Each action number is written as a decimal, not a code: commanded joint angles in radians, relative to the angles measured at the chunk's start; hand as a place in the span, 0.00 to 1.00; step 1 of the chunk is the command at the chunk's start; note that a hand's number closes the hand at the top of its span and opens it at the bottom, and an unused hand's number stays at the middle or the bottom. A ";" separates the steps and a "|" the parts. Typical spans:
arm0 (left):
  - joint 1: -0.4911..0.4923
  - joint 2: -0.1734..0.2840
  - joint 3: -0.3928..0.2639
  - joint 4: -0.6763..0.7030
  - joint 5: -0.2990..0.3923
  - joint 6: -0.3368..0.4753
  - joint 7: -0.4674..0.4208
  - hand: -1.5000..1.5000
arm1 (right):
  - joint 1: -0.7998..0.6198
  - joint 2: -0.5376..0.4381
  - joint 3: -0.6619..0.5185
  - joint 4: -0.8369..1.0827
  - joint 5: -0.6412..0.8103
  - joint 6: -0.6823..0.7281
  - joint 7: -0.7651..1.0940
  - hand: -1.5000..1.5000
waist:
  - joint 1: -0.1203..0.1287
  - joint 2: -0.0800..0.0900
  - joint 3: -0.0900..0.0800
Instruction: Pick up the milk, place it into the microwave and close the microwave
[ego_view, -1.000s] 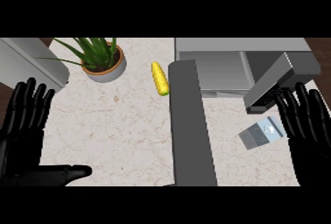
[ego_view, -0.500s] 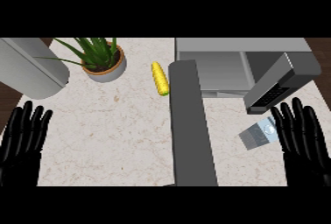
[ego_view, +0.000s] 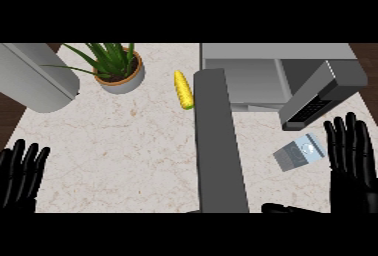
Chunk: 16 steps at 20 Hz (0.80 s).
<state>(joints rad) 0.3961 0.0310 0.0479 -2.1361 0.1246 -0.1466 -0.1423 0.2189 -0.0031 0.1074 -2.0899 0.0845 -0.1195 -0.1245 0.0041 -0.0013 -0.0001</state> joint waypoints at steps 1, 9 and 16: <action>0.044 -0.014 -0.018 0.037 -0.011 -0.038 -0.064 0.00 | -0.014 0.003 0.054 0.135 0.060 -0.110 -0.112 0.00 | 0.001 0.001 0.000; 0.044 -0.016 -0.003 0.000 -0.023 -0.035 -0.050 0.00 | -0.132 -0.029 -0.159 0.305 -0.054 -0.033 -0.134 0.00 | 0.000 0.001 0.000; 0.185 -0.030 -0.056 -0.055 -0.055 -0.047 -0.127 0.00 | -0.059 -0.050 -0.231 0.443 -0.065 -0.017 -0.320 0.00 | 0.001 0.000 0.000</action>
<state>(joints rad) 0.5225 0.0082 0.0199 -2.1726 0.0934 -0.1945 -0.2235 0.1474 -0.0404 -0.0662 -1.7197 0.0460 -0.1437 -0.3639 0.0050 -0.0006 0.0002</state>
